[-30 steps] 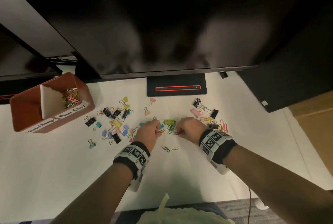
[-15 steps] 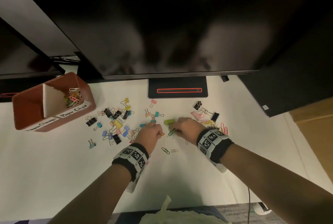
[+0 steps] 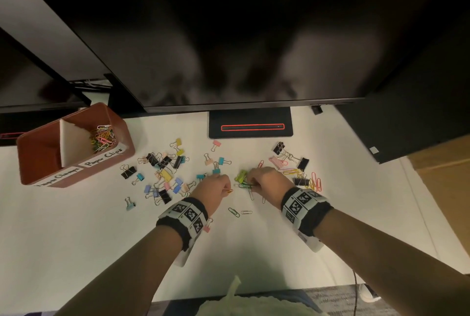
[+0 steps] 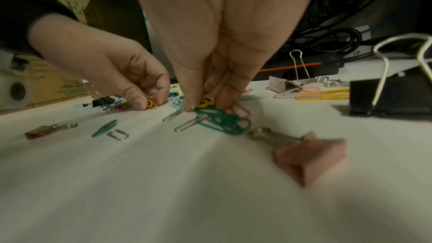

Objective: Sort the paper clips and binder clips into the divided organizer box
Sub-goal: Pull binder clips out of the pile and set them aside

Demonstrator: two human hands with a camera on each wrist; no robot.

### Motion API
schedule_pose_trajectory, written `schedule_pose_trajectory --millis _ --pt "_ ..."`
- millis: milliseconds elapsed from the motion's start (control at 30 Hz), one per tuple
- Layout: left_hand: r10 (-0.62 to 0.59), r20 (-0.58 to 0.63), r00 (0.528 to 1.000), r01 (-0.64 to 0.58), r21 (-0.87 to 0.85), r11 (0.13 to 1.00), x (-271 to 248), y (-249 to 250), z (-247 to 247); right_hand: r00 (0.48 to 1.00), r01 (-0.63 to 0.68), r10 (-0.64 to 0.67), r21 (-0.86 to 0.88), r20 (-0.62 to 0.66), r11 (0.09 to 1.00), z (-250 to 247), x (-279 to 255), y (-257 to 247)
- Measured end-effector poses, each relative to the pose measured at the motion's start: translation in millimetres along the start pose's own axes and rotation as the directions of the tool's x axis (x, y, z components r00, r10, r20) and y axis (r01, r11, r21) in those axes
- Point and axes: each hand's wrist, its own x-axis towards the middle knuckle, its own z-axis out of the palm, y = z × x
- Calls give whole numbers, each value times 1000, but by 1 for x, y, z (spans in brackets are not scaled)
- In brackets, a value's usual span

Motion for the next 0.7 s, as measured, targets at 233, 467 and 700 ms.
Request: schedule_pose_trajectory --millis 233,467,700 --pt "111 68 991 -102 -131 986 -20 6 3 997 -72 72 -13 34 997 2 -3 2" --pt "113 115 987 -119 46 992 -19 6 20 996 -68 71 -74 44 995 3 -5 -2" --pt "131 89 987 -142 132 981 -15 11 20 991 -127 131 -95 40 987 5 -2 -6"
